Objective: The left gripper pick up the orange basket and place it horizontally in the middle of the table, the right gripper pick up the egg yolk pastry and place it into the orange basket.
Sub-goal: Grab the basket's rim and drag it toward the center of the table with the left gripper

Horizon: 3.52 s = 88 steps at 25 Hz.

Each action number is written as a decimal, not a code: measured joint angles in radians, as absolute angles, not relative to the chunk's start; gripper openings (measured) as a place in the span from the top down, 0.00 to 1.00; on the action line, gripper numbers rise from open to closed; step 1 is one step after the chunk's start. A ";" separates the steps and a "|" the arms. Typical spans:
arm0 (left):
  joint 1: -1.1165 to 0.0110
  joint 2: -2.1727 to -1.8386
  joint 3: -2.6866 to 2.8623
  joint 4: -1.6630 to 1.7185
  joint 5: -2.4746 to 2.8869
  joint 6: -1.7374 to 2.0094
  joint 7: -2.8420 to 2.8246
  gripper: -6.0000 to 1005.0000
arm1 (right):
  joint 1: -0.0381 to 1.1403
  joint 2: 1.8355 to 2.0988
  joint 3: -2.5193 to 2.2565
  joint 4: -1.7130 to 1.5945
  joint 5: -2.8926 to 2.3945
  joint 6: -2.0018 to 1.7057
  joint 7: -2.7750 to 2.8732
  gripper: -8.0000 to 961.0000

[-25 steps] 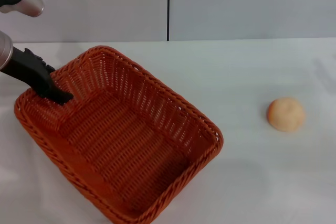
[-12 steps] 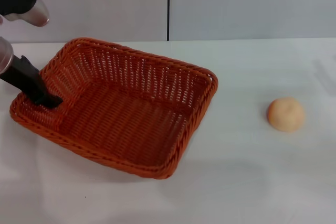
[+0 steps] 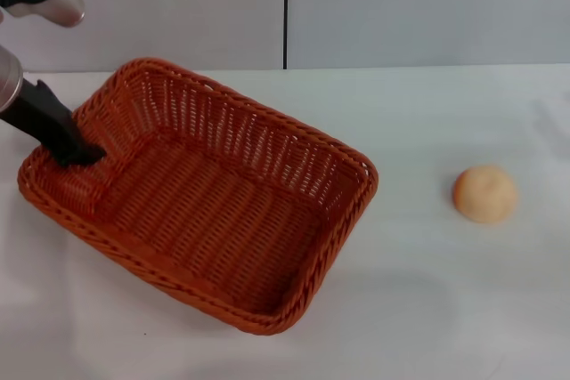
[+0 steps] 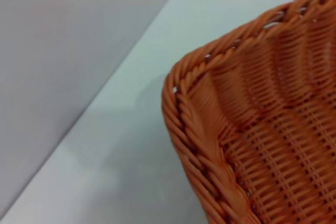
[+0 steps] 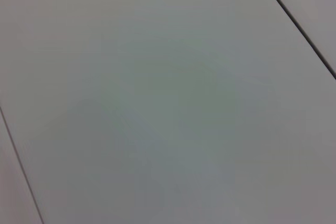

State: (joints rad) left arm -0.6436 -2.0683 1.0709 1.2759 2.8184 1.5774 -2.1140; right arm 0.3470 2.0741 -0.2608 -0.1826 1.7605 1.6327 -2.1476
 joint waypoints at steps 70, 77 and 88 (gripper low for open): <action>-0.711 -2.060 0.785 1.138 2.891 1.673 -2.884 0.85 | 0.291 2.071 -0.207 -0.294 1.802 1.593 -2.220 0.24; -0.653 -2.057 0.875 1.223 2.891 1.713 -2.882 0.86 | 0.290 2.072 -0.207 -0.290 1.812 1.593 -2.220 0.24; -0.649 -2.063 0.968 1.236 2.887 1.724 -2.878 0.87 | 0.279 2.074 -0.207 -0.288 1.825 1.595 -2.218 0.24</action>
